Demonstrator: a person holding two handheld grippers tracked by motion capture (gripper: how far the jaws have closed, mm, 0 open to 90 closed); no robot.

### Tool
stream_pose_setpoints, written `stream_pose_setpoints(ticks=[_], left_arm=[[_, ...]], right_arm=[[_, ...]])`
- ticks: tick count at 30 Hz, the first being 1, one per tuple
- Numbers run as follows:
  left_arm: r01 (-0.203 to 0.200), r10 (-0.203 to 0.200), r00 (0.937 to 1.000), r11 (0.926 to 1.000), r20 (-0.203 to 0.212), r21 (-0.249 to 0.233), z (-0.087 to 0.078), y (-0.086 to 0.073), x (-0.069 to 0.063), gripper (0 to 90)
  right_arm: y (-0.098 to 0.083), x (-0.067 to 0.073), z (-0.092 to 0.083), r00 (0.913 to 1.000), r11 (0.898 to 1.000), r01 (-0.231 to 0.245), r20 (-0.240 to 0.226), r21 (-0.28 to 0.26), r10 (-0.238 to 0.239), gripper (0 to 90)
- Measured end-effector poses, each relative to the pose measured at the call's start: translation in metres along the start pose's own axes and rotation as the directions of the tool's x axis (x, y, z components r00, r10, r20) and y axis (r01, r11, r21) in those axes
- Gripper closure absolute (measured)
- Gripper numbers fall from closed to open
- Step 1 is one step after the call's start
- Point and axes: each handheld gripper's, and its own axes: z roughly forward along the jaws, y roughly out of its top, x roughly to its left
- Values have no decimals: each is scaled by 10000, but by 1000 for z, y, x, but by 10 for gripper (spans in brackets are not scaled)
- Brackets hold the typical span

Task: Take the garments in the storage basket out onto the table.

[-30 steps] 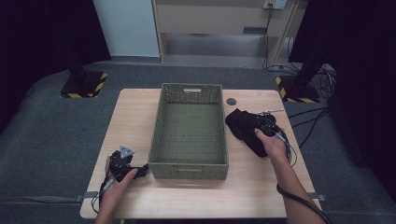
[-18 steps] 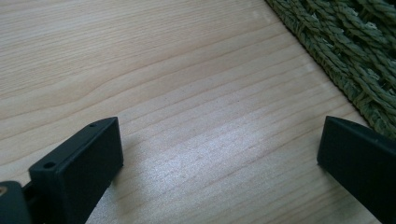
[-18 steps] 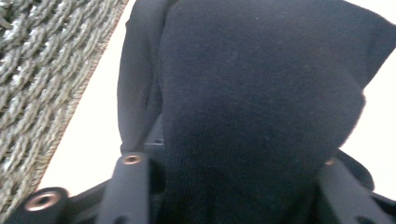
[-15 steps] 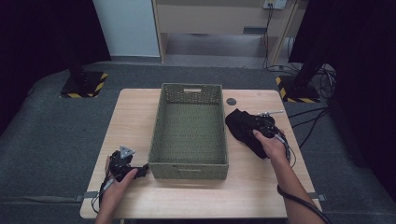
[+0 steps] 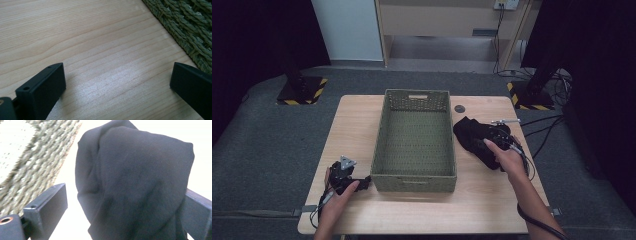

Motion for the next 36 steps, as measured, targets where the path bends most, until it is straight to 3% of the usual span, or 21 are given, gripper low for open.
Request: stream_pose_setpoints(ticks=[5, 17, 30, 36], left_arm=[[-1, 1, 10000, 10000, 1, 2, 0, 0, 0, 0], [2, -2, 10000, 10000, 1, 1, 0, 0, 0, 0], [-1, 1, 10000, 10000, 2, 5, 0, 0, 0, 0], [-3, 3, 10000, 10000, 2, 4, 0, 0, 0, 0]], right_arm=[[-2, 5, -13, 9992, 9986, 401, 1, -339, -401, 36], [-17, 19, -41, 9966, 9936, 717, -344, -874, -749, 33], [-31, 28, -51, 9908, 9845, 1301, -221, -1179, -1336, 35], [-37, 26, -54, 9906, 9838, 1334, -138, -1194, -1360, 40]])
